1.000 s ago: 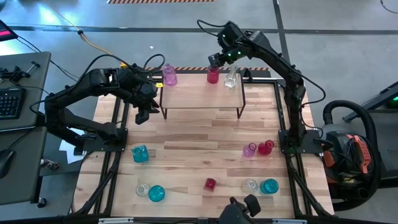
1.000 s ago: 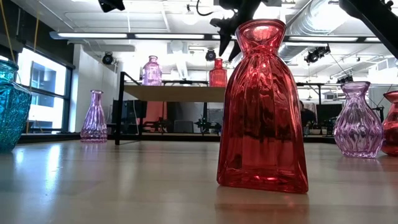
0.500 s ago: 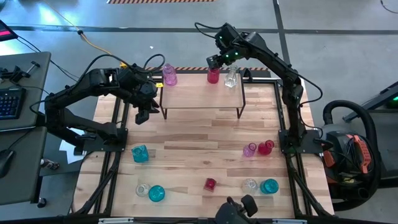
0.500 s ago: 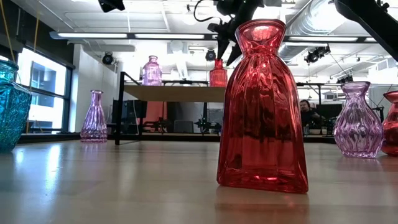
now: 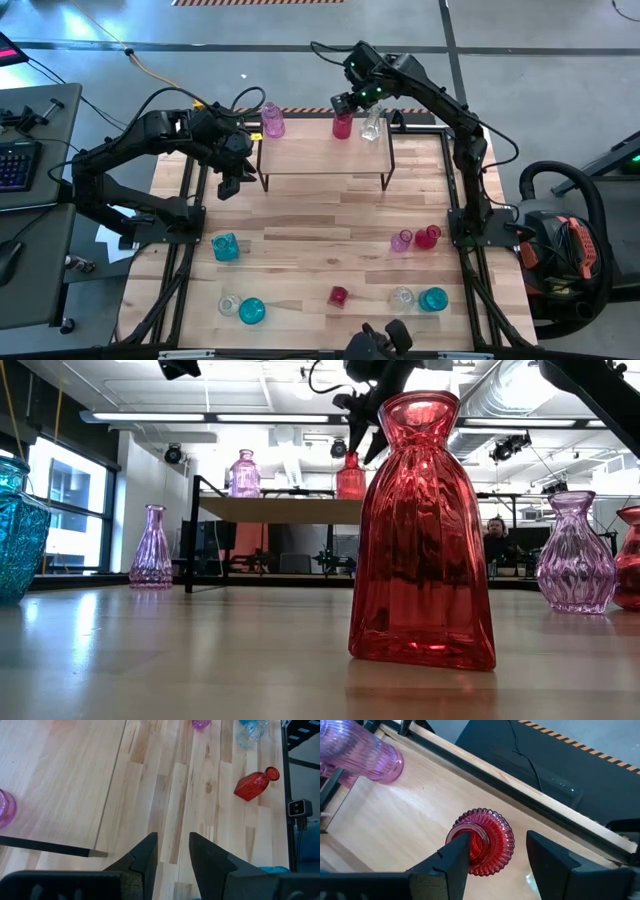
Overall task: Sort vases onto shelf
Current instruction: Put the top right red vase on the shelf, then put the bottom right blue vase on the shelf
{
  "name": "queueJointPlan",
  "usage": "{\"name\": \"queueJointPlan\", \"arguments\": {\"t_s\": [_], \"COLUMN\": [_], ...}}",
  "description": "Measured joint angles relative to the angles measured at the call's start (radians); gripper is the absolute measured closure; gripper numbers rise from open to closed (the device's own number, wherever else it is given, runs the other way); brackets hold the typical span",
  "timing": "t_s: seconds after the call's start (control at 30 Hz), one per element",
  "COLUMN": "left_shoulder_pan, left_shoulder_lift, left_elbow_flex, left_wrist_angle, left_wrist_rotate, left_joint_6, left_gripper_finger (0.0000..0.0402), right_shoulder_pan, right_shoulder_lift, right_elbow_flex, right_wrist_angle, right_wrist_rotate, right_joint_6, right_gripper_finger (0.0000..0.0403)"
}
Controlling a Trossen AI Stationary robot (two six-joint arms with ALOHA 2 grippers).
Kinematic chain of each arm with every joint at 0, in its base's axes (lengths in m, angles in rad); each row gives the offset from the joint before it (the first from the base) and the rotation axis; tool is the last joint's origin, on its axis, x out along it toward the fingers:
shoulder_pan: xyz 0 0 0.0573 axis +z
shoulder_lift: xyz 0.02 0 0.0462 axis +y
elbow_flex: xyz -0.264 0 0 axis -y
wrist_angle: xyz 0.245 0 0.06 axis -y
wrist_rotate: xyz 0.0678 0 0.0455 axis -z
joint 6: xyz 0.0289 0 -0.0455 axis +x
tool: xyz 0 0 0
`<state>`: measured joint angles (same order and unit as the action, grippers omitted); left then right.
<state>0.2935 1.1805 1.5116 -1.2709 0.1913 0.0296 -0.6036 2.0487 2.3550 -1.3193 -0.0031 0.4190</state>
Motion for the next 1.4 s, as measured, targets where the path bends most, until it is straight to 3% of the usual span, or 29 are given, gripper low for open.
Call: {"name": "queueJointPlan", "arguments": {"t_s": [1.03,1.4], "left_shoulder_pan": [0.0,0.0], "left_shoulder_lift": [0.0,0.0], "left_elbow_flex": [0.0,0.0], "left_wrist_angle": [0.0,0.0], "left_wrist_rotate": [0.0,0.0], "left_joint_6": [0.0,0.0], "left_gripper_finger": [0.0298,0.0298], "right_shoulder_pan": [-0.013,0.011], "right_shoulder_lift": [-0.014,-0.097], "right_elbow_flex": [0.0,0.0], "right_wrist_angle": [0.001,-0.002], "right_wrist_rotate": [-0.002,-0.113], "right_joint_6": [-0.016,-0.005], "right_gripper_finger": [0.0203,0.0203]}}
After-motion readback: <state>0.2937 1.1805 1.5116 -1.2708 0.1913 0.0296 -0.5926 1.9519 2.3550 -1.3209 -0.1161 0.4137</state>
